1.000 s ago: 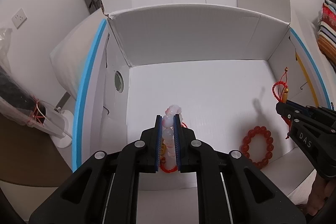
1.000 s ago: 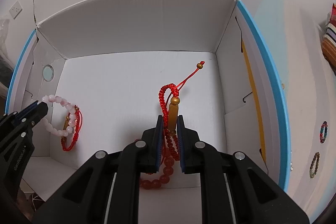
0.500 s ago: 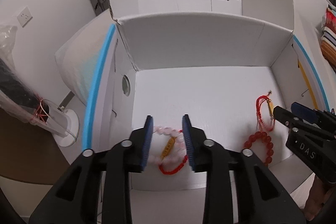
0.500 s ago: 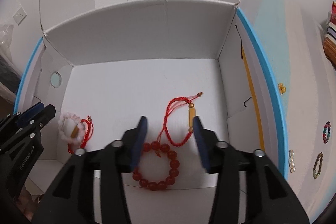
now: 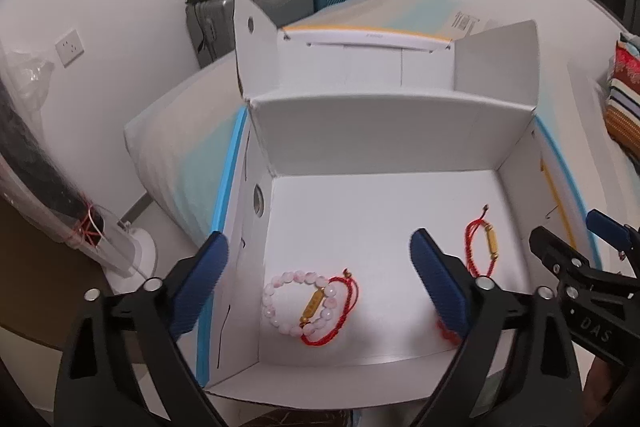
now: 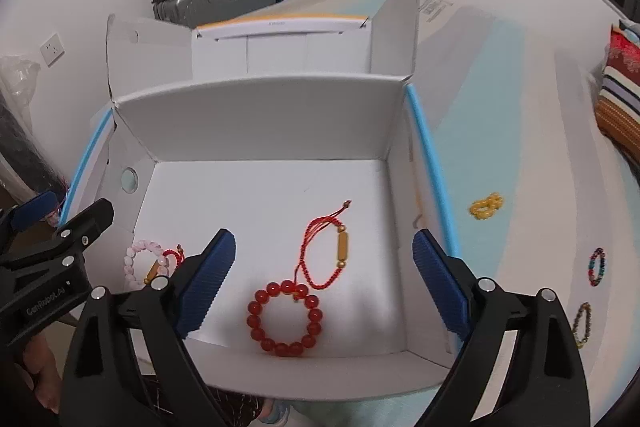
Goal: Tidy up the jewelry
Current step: 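Lower both tools into the box and open them to release the bracelets, then move both tools back over the yellow strand and remaining bracelets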
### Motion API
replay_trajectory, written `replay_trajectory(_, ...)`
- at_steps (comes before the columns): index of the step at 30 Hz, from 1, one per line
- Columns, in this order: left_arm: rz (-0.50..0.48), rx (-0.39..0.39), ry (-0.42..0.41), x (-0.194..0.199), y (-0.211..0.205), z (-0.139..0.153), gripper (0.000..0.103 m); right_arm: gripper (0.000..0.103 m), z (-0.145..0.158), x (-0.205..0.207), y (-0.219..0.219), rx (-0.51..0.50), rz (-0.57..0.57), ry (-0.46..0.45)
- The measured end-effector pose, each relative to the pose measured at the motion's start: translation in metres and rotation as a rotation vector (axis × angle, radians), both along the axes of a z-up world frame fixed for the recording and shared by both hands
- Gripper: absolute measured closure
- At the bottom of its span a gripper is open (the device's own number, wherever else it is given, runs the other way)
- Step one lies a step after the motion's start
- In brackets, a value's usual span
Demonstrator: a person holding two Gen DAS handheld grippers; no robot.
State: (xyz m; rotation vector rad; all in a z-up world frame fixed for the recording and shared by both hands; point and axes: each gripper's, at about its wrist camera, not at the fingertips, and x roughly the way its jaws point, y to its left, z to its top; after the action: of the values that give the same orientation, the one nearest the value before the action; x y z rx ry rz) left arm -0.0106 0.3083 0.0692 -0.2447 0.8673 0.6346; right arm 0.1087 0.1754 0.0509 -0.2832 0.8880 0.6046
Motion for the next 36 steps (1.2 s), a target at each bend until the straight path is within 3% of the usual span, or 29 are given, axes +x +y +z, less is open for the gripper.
replay_trajectory(4, -0.019, 0.004, -0.024, 0.002, -0.012, 0.009, 0.006, 0.009, 0.012, -0.002, -0.020, 0.030, -0.024, -0.020)
replay_trajectory(12, -0.059, 0.003, -0.068, 0.013, -0.042, 0.024, 0.006, 0.008, 0.029, 0.002, -0.067, 0.058, -0.097, -0.046)
replay_trajectory(20, -0.157, 0.001, -0.094, 0.043, -0.088, 0.033, 0.006, 0.008, 0.037, 0.016, -0.122, 0.069, -0.179, -0.065)
replay_trajectory(36, -0.352, -0.029, -0.062, 0.142, -0.193, 0.006, 0.006, 0.008, 0.011, 0.068, -0.246, 0.051, -0.371, -0.021)
